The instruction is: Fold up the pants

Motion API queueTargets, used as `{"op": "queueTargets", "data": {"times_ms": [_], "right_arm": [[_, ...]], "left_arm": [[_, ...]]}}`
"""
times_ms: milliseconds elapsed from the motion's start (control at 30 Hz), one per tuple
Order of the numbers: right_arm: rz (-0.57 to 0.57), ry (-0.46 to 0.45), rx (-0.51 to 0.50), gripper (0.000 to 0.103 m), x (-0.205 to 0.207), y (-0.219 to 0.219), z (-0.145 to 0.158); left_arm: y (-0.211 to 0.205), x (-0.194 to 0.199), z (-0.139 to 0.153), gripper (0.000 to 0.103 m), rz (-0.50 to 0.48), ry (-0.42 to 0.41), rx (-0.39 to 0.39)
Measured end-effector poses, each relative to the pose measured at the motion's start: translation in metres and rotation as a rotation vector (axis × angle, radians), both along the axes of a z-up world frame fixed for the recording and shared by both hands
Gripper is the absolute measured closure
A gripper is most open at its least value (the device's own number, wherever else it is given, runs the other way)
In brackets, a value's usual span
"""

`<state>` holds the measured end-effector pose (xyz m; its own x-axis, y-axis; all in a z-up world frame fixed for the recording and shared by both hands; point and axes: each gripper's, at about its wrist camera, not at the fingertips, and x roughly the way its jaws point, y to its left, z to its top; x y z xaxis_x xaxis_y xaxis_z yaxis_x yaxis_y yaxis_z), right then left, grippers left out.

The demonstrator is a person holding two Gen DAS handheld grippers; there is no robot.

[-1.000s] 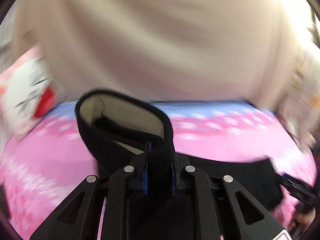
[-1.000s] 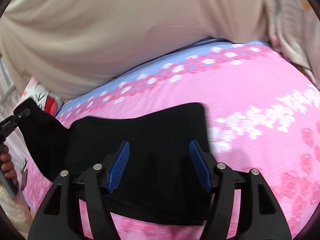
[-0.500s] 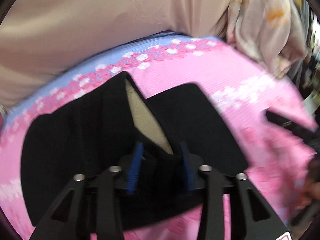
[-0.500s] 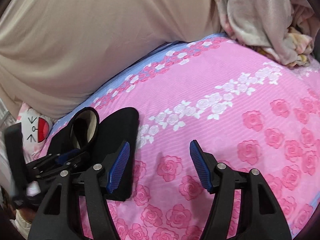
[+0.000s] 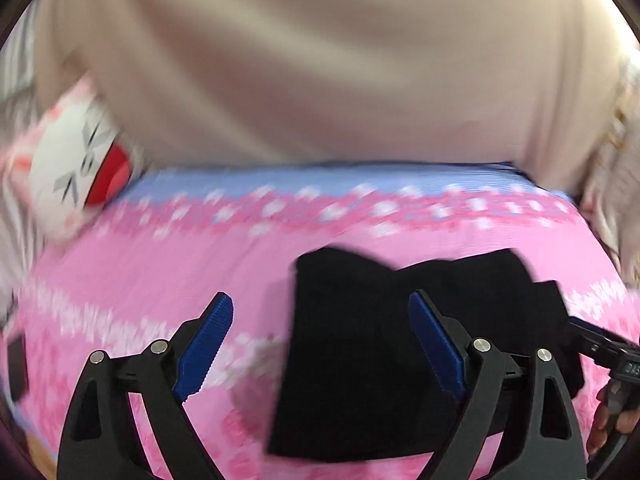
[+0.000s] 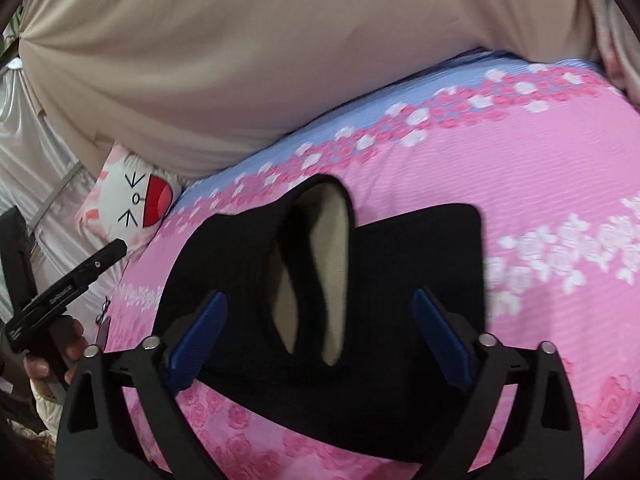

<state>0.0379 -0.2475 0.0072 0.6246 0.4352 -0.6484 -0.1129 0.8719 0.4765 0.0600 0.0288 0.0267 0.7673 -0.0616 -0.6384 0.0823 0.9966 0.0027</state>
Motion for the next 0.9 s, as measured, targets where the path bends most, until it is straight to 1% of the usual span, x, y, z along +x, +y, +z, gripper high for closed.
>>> {"op": "queueTargets", "data": {"times_ms": [33, 100, 167, 200, 233, 267, 300, 333, 367, 400, 467, 567, 600, 667, 700, 767, 833, 867, 900], "right_arm": [[0.006, 0.014, 0.002, 0.008, 0.003, 0.005, -0.003], [0.016, 0.054, -0.003, 0.008, 0.012, 0.016, -0.012], [-0.005, 0.073, -0.05, 0.008, 0.016, 0.024, -0.02], [-0.005, 0.064, -0.065, 0.008, 0.016, 0.027, -0.022], [0.002, 0.05, -0.079, 0.017, 0.014, 0.031, -0.022], [0.018, 0.057, -0.074, 0.037, 0.015, 0.036, -0.024], [0.014, 0.063, -0.07, 0.039, 0.016, 0.037, -0.024], [0.01, 0.062, -0.071, 0.044, 0.016, 0.037, -0.024], [0.011, 0.062, -0.072, 0.057, 0.016, 0.039, -0.023], [0.011, 0.061, -0.062, 0.063, 0.017, 0.039, -0.022], [0.019, 0.054, -0.038, 0.083, 0.017, 0.039, -0.019], [0.023, 0.01, -0.047, 0.086, 0.011, 0.042, -0.007], [0.012, -0.014, -0.035, 0.087, 0.007, 0.038, 0.002], [-0.005, -0.053, -0.02, 0.087, -0.003, 0.027, 0.018], [-0.029, -0.078, -0.039, 0.087, -0.015, 0.017, 0.028], [-0.074, -0.086, -0.064, 0.087, -0.034, -0.004, 0.033], [-0.123, -0.053, -0.097, 0.087, -0.046, -0.023, 0.023], [-0.133, -0.014, -0.116, 0.086, -0.048, -0.03, 0.013], [-0.154, 0.05, -0.104, 0.086, -0.046, -0.041, -0.01]], "left_arm": [[0.017, 0.002, -0.006, 0.016, 0.038, 0.018, -0.015], [0.033, 0.001, -0.013, 0.016, 0.065, 0.029, -0.015], [0.046, 0.001, -0.02, 0.016, 0.079, 0.043, -0.002], [0.047, 0.001, -0.023, 0.016, 0.079, 0.046, 0.003], [0.049, 0.002, -0.027, 0.016, 0.077, 0.049, 0.015], [0.049, 0.003, -0.031, 0.016, 0.079, 0.047, 0.039], [0.047, 0.004, -0.035, 0.016, 0.079, 0.044, 0.062], [0.046, 0.005, -0.038, 0.016, 0.079, 0.044, 0.081], [0.044, 0.006, -0.042, 0.016, 0.076, 0.046, 0.102], [0.043, 0.006, -0.044, 0.016, 0.072, 0.049, 0.112], [0.039, 0.01, -0.052, 0.016, 0.052, 0.071, 0.12], [0.035, 0.013, -0.057, 0.016, 0.042, 0.092, 0.114], [0.034, 0.013, -0.056, 0.016, 0.039, 0.094, 0.114], [0.032, 0.01, -0.052, 0.016, 0.027, 0.081, 0.118], [0.031, 0.009, -0.049, 0.016, 0.023, 0.072, 0.122], [0.028, 0.006, -0.046, 0.016, 0.016, 0.057, 0.123], [0.024, 0.007, -0.049, 0.016, 0.007, 0.064, 0.125], [0.019, 0.01, -0.053, 0.016, 0.001, 0.075, 0.131], [0.016, 0.012, -0.057, 0.016, -0.005, 0.084, 0.135]]}}
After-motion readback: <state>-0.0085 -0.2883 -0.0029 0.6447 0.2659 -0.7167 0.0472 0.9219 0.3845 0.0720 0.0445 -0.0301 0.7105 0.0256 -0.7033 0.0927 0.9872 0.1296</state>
